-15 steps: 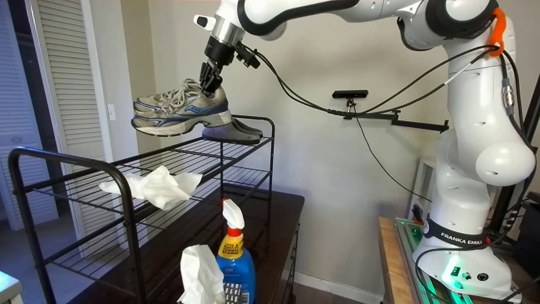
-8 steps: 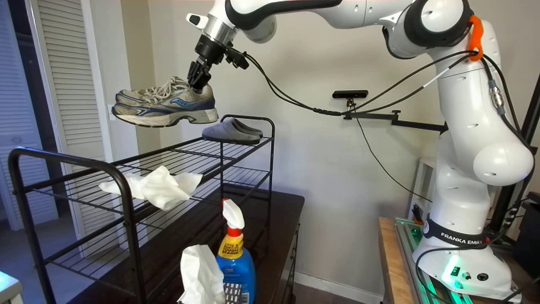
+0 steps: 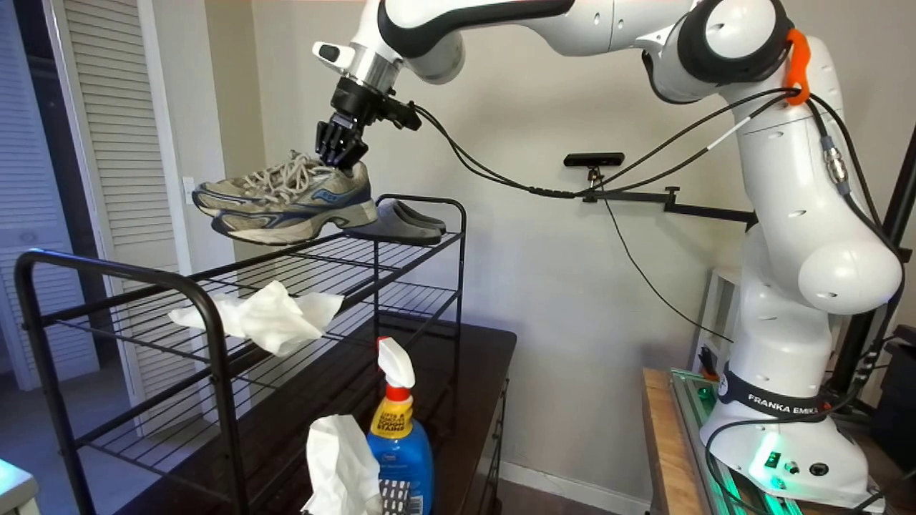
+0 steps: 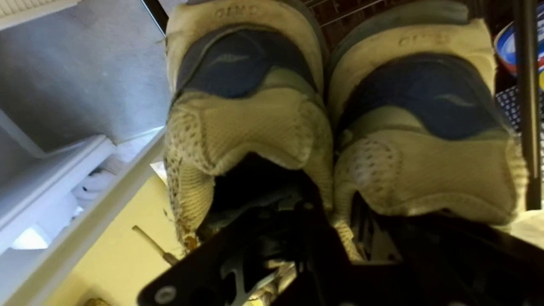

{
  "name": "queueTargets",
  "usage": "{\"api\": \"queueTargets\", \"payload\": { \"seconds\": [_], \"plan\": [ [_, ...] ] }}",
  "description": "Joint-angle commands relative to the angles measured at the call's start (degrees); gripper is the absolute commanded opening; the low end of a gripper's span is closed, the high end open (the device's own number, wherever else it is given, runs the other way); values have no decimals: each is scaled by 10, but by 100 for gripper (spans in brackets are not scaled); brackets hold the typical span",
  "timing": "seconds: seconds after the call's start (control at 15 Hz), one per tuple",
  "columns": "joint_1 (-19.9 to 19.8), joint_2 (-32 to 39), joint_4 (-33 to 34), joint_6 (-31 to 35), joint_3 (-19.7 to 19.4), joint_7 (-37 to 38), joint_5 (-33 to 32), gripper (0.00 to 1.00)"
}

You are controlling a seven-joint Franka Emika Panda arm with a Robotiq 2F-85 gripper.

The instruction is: Move the snickers to face the left

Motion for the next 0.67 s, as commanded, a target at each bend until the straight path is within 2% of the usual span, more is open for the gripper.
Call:
{"api": "queueTargets", "payload": {
  "seconds": [0.0,0.13,0.33,0.47,0.6],
  "plan": [
    [-32,11,29,-51,15,-144,49,5],
    [-45,20,37,-75,15,-221,73,5],
    [-50,46,62,-125,9,-301,76,5],
    [-46,65,79,-143,3,-312,64,5],
    [-33,80,87,-122,-6,-279,48,5]
  ]
}}
